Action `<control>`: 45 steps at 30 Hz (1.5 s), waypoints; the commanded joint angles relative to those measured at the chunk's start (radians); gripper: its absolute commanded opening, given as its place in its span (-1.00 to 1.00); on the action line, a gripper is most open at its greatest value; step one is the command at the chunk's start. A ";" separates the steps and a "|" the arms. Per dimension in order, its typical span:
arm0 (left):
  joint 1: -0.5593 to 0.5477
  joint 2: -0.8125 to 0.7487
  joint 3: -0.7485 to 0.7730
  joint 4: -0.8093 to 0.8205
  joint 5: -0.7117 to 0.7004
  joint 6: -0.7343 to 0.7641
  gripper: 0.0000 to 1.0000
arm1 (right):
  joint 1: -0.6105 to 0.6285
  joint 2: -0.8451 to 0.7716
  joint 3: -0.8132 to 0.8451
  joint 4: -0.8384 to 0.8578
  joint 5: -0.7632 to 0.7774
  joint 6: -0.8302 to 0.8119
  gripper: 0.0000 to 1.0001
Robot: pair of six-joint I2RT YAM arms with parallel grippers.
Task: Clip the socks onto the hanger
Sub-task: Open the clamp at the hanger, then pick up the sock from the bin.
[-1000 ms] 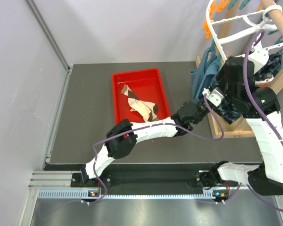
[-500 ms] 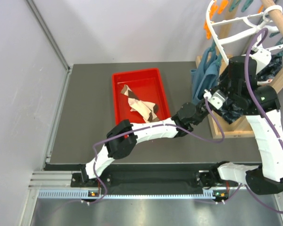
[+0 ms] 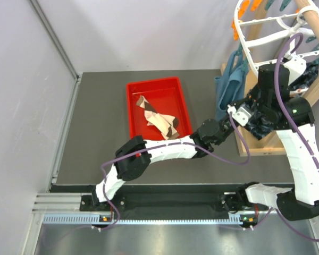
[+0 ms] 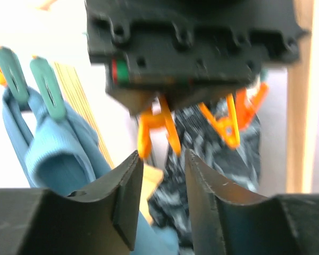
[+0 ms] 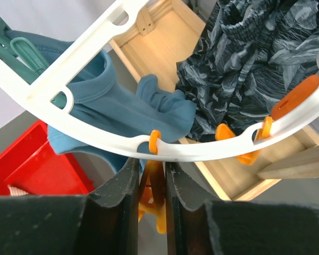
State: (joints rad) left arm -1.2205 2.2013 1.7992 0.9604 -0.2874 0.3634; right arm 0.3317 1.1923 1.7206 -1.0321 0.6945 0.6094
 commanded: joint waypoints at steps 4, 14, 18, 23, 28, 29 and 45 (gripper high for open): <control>-0.008 -0.238 -0.139 -0.165 -0.062 -0.179 -0.09 | -0.020 -0.046 -0.052 0.102 -0.039 -0.062 -1.00; 0.292 -0.670 -0.547 -0.724 0.138 -0.931 -0.17 | -0.033 -0.106 -0.133 0.176 -0.087 -0.158 -1.00; 0.421 -0.811 -0.688 -0.989 0.122 -0.969 -0.17 | -0.036 -0.115 -0.156 0.170 -0.101 -0.163 -1.00; 0.577 -0.936 -0.742 -1.143 0.060 -0.975 -0.02 | -0.036 -0.109 -0.153 0.152 -0.148 -0.174 -1.00; 0.733 -0.716 -0.497 -1.484 0.094 -1.018 -0.23 | -0.037 -0.112 -0.168 0.145 -0.158 -0.183 -1.00; 0.734 -0.677 -0.454 -1.520 0.079 -1.023 -0.34 | -0.037 -0.114 -0.177 0.148 -0.155 -0.184 -1.00; 0.793 -0.094 0.018 -1.596 -0.191 -1.156 -0.29 | -0.037 -0.141 -0.197 0.161 -0.165 -0.203 -1.00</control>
State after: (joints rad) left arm -0.4519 2.0716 1.7142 -0.6220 -0.3565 -0.7715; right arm 0.2958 1.0649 1.5440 -0.8467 0.5953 0.4397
